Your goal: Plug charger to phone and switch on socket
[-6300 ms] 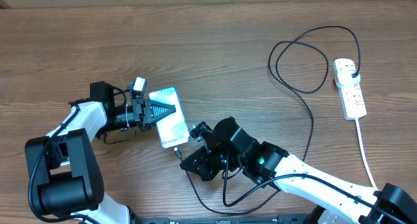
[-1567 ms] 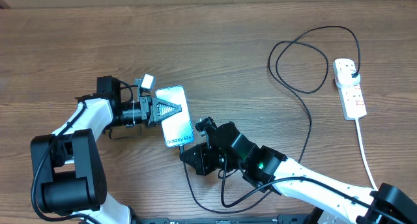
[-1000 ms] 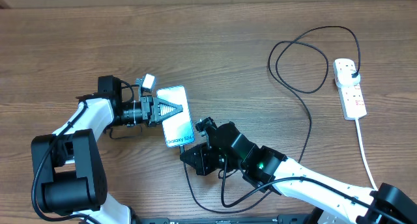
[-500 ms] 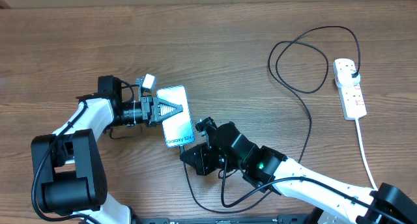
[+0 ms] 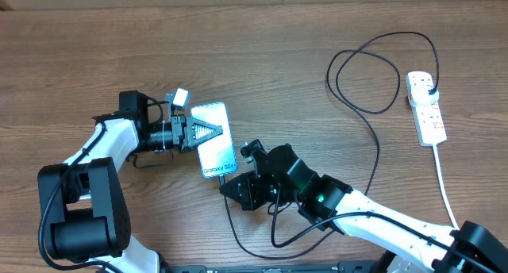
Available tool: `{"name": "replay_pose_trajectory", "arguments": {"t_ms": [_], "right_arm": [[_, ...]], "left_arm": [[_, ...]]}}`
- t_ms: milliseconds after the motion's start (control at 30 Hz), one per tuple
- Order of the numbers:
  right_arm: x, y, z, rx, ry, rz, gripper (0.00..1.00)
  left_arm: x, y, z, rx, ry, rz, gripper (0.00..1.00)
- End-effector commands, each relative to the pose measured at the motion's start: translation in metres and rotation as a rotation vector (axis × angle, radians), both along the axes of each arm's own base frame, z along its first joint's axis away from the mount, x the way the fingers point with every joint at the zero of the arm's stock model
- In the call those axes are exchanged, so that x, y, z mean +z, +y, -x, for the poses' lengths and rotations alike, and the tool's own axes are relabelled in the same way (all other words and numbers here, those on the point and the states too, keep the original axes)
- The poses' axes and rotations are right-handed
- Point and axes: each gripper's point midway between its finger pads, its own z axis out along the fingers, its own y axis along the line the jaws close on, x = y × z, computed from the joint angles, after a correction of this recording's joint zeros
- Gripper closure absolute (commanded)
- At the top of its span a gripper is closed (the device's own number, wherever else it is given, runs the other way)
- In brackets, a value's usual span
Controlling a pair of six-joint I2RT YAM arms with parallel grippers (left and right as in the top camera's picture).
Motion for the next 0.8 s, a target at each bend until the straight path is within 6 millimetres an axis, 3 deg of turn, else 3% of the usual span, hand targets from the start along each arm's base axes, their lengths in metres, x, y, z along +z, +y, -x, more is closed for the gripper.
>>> {"name": "replay_pose_trajectory", "arguments": {"t_ms": [0,33,167,267,533,767], "right_arm": [[0.038,-0.009,-0.062,-0.202,-0.155,-0.058,0.96],[0.036,-0.009,-0.061,-0.198,-0.15,-0.054,0.9],[0.024,-0.013,-0.054,-0.179,-0.108,-0.013,0.39],[0.023,-0.016,-0.051,-0.15,-0.095,-0.012,0.27],[0.038,-0.029,-0.047,0.021,-0.071,-0.114,0.12],[0.04,-0.033,-0.04,0.09,-0.042,-0.15,0.16]], "left_arm": [[-0.007,-0.019,0.02,-0.062,0.052,0.011,0.96],[-0.007,-0.019,0.02,-0.062,0.052,0.011,0.96],[-0.008,-0.018,0.019,-0.061,0.036,0.01,0.96],[-0.008,-0.018,0.017,-0.061,0.019,0.008,0.96],[-0.007,-0.018,0.011,-0.062,-0.049,0.003,0.96],[0.009,-0.027,0.018,-0.088,0.054,0.105,0.96]]}}
